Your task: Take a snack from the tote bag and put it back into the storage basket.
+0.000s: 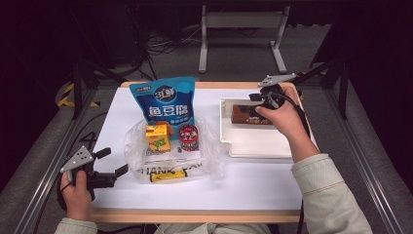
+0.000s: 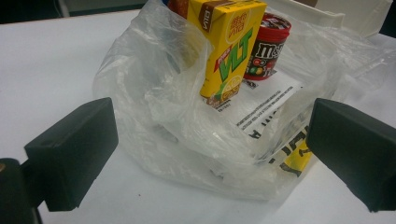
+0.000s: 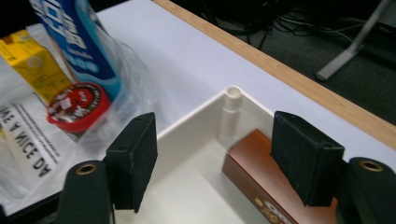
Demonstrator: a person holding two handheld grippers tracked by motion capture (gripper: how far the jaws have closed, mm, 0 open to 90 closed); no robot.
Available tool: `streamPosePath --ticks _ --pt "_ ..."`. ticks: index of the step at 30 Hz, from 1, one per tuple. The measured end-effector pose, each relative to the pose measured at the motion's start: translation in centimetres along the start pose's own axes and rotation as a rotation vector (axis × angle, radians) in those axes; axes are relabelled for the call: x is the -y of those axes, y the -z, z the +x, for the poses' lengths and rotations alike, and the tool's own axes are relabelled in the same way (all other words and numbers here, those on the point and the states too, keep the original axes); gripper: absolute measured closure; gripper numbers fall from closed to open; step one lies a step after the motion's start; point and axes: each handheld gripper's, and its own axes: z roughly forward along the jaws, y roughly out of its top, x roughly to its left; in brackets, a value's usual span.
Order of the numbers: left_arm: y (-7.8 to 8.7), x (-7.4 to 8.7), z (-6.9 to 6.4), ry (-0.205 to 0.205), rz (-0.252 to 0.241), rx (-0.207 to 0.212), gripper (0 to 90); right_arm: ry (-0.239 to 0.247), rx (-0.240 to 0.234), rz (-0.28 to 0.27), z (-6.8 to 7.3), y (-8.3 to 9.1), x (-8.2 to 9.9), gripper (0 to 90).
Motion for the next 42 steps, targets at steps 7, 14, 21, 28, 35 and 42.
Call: streamPosePath --ticks 7,14,21,28,35,42 --pt "0.1 0.0 0.0 0.003 -0.007 -0.001 3.0 0.054 -0.062 -0.048 1.4 -0.6 -1.8 25.9" --pt "0.2 0.0 0.0 0.001 -0.01 0.0 3.0 0.105 -0.121 -0.079 2.8 -1.6 -3.6 24.0" --pt "0.2 0.1 -0.1 0.002 -0.008 0.004 2.9 0.122 -0.146 -0.086 3.8 -2.7 -4.7 23.8" --pt "0.2 0.1 0.0 0.001 -0.007 0.006 3.0 0.131 -0.178 -0.103 4.5 -3.6 -5.6 23.7" --pt "0.1 0.0 0.0 -0.001 -0.007 0.01 3.0 0.14 -0.215 -0.124 5.4 -5.1 -6.2 23.7" --pt "0.2 0.1 0.0 0.001 -0.012 0.01 2.9 0.133 -0.242 -0.145 5.9 -6.7 -6.6 23.7"
